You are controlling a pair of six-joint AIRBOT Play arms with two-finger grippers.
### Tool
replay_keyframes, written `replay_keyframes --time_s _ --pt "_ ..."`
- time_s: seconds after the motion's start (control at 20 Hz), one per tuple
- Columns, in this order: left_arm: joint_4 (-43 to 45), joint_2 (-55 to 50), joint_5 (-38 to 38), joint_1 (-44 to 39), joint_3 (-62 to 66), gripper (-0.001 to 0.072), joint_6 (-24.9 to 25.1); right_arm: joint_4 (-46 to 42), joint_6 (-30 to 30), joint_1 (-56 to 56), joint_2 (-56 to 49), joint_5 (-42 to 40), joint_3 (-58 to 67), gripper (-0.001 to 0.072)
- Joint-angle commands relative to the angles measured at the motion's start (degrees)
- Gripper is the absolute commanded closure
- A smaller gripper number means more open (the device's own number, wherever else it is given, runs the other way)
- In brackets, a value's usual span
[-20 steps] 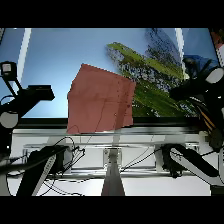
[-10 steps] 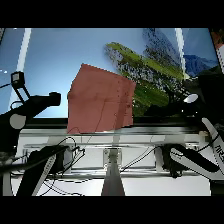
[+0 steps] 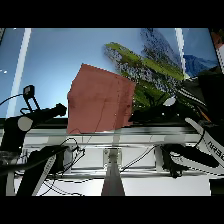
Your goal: Fold the clothes and pants, and hang the long-sleeved shirts on hangers.
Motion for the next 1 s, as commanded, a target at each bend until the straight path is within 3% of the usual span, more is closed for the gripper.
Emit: replay_keyframes --time_s 0.0,0.2,0.45,0.65,0.7,0.85,0.95 --pt "-2.19 -0.04 -1.31 0.02 -0.48 0.0002 -1.75 4.28 -4.55 5.29 -2.05 -4.24 0.66 0.0333" --pt "-2.67 -0.04 -1.01 0.02 -0.48 0.0002 -1.73 6.54 -10.01 5.40 -2.03 -5.49 6.05 0.0677" --pt "-2.38 -1.33 0.24 0.81 -0.48 0.0005 -1.68 6.54 -9.79 5.40 -1.84 -14.86 14.86 0.0693" --pt "-2.21 -9.75 -1.33 5.29 -0.48 0.0019 1.64 6.29 -9.77 5.40 -1.88 -15.28 16.61 0.0692" --pt "-4.24 -12.90 -2.49 6.47 -0.48 0.0064 4.37 6.10 -9.79 5.40 -1.88 -15.30 16.61 0.0692" --pt "-15.78 -22.95 -9.92 7.34 -0.48 0.0065 19.69 5.20 -9.79 5.40 -1.88 -15.28 16.61 0.0693" --pt "-20.98 -29.18 -13.16 7.32 -0.46 0.0065 26.29 5.16 -9.81 5.40 -1.88 -15.28 16.61 0.0693"
